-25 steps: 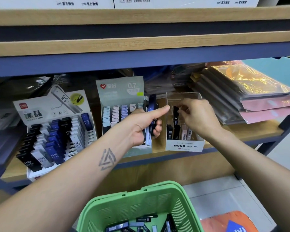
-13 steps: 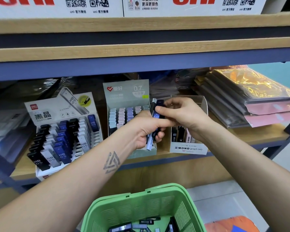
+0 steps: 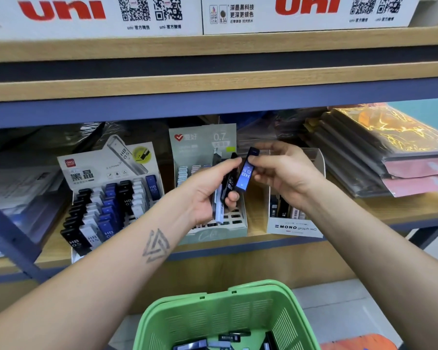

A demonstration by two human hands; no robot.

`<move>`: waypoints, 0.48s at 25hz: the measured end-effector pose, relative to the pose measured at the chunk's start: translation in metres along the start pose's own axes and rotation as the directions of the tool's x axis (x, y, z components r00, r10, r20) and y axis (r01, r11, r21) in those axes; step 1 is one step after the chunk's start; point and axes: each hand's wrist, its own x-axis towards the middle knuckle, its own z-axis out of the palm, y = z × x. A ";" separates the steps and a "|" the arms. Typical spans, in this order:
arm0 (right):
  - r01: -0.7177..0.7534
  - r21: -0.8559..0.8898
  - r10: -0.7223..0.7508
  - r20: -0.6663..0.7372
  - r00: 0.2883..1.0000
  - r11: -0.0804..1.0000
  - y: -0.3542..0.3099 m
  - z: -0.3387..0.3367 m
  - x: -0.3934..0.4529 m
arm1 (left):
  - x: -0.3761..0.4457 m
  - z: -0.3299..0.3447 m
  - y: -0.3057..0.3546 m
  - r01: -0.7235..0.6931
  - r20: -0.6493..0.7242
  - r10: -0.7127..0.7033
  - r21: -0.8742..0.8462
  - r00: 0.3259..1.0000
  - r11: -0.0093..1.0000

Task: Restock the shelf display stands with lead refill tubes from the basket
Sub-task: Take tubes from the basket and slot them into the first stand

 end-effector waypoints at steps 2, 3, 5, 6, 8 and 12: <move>0.000 0.022 -0.001 0.017 1.000 1.000 -0.001 0.001 0.000 | -0.006 -0.004 0.007 0.017 0.019 -0.015 -0.087 1.000 0.996; -0.006 0.059 0.004 0.030 1.000 0.998 -0.003 0.001 0.000 | -0.009 -0.005 0.011 0.020 0.033 -0.016 -0.129 0.999 0.991; -0.019 0.135 0.010 0.069 0.998 0.991 -0.006 0.004 -0.001 | -0.016 -0.010 0.020 0.018 0.057 -0.008 -0.185 0.998 0.983; -0.021 0.156 0.008 0.087 0.996 0.987 -0.007 0.007 -0.002 | -0.020 -0.014 0.026 0.014 0.062 -0.002 -0.204 0.998 0.979; -0.012 0.155 -0.006 0.115 0.993 0.988 -0.006 0.016 -0.002 | -0.028 -0.025 0.036 -0.007 0.042 0.018 -0.250 0.999 0.968; 0.131 -0.076 -0.116 0.173 0.978 0.988 0.000 0.047 -0.002 | -0.045 -0.061 0.053 -0.130 -0.137 0.094 -0.280 0.986 0.951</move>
